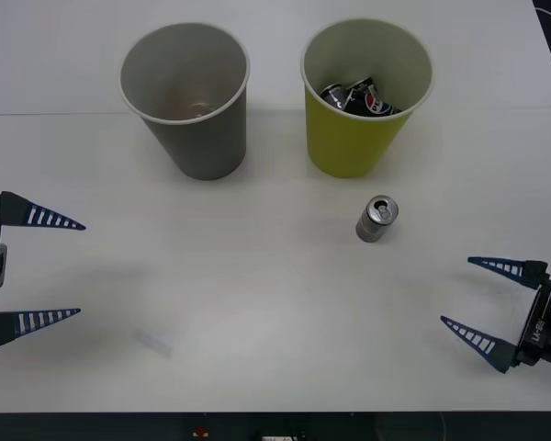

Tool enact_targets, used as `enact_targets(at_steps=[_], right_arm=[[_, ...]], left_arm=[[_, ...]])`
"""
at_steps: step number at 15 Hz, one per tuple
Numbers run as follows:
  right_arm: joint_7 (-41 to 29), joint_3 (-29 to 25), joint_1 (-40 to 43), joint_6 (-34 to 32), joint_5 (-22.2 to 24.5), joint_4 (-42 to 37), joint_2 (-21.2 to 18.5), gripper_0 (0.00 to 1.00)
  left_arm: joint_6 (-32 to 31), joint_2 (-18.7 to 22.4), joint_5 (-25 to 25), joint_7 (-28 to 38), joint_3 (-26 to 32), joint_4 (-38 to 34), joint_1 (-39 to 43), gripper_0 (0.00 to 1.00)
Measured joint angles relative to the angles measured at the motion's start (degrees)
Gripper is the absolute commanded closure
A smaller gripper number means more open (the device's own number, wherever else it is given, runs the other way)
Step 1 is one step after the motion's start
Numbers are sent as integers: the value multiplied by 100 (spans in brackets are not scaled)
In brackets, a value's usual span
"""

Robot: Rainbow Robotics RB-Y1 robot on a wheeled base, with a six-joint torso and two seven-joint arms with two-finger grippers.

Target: Put the can into the green bin and the plastic bottle into the gray bin

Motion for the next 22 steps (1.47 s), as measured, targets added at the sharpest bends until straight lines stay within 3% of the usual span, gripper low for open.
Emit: enact_targets(at_steps=[5, 22], right_arm=[[353, 0, -424, -66, -40, 763, 364, 0], [366, 438, -1318, 1718, 71, 797, 1481, 0]], left_arm=[[0, 0, 0, 0, 0, 0, 0, 0], [0, 0, 0, 0, 0, 0, 0, 0]])
